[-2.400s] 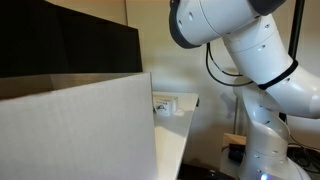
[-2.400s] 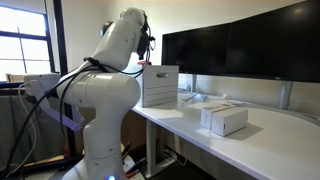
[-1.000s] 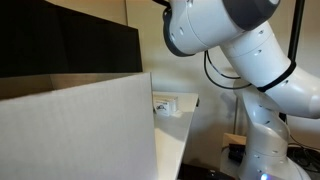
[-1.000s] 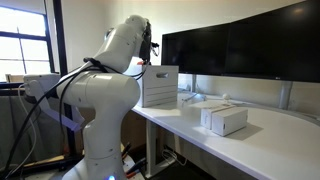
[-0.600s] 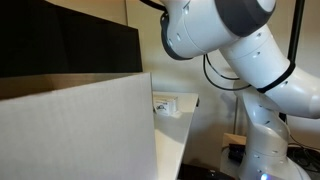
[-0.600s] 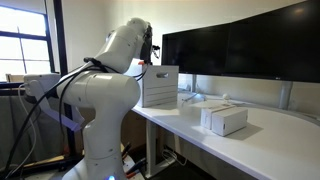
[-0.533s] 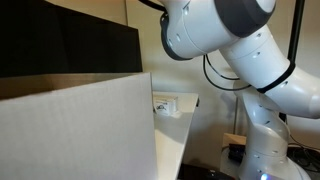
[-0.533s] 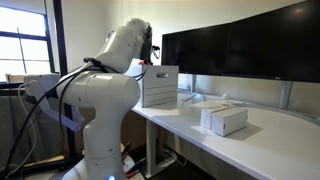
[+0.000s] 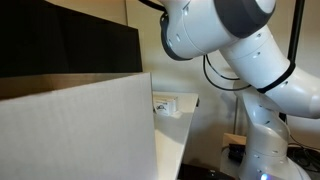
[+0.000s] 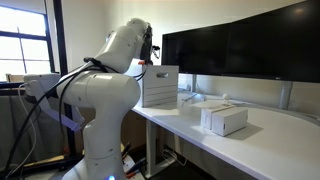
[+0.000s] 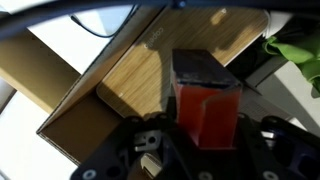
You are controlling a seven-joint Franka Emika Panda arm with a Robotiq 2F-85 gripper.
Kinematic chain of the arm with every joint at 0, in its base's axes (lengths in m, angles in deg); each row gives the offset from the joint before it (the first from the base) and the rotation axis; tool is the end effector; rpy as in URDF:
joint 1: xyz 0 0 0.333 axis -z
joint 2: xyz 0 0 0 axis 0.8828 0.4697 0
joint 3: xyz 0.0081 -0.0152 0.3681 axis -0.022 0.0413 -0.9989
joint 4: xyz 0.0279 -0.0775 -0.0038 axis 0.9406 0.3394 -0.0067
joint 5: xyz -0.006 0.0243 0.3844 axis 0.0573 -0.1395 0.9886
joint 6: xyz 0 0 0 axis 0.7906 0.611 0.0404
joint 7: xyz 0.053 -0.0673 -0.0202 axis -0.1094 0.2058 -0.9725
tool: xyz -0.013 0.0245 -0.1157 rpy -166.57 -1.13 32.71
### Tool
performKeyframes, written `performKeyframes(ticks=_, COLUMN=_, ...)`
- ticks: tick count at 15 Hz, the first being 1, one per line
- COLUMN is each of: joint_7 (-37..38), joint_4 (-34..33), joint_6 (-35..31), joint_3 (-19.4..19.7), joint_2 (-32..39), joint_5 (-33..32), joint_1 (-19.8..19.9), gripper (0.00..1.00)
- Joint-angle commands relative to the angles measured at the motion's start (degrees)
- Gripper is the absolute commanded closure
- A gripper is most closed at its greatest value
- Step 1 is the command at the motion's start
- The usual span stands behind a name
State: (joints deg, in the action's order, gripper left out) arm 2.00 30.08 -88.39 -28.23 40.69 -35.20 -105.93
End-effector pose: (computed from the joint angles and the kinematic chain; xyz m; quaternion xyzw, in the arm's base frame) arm 0.4783 0.5926 0.5942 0.3561 0.9328 0.0396 0.0381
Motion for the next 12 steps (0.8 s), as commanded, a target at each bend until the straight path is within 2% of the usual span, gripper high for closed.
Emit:
performKeyframes(ticks=1, joint_7=-1.8, joint_4=-1.13, joint_6=0.54, joint_3=0.19, joint_2=0.08, joint_5=-0.75, joint_1=-0.38, gripper=0.86)
performKeyframes(ticks=11, joint_7=-1.45, joint_4=-3.36, joint_6=3.25, joint_3=-0.83, joint_2=-0.63, joint_5=0.65, joint_1=-0.71, gripper=0.86)
performKeyframes(ticks=12, joint_7=-2.28, joint_4=-6.66, joint_6=4.74, joint_3=3.11, joint_2=0.52, joint_5=2.85, joint_1=-2.92, gripper=0.86)
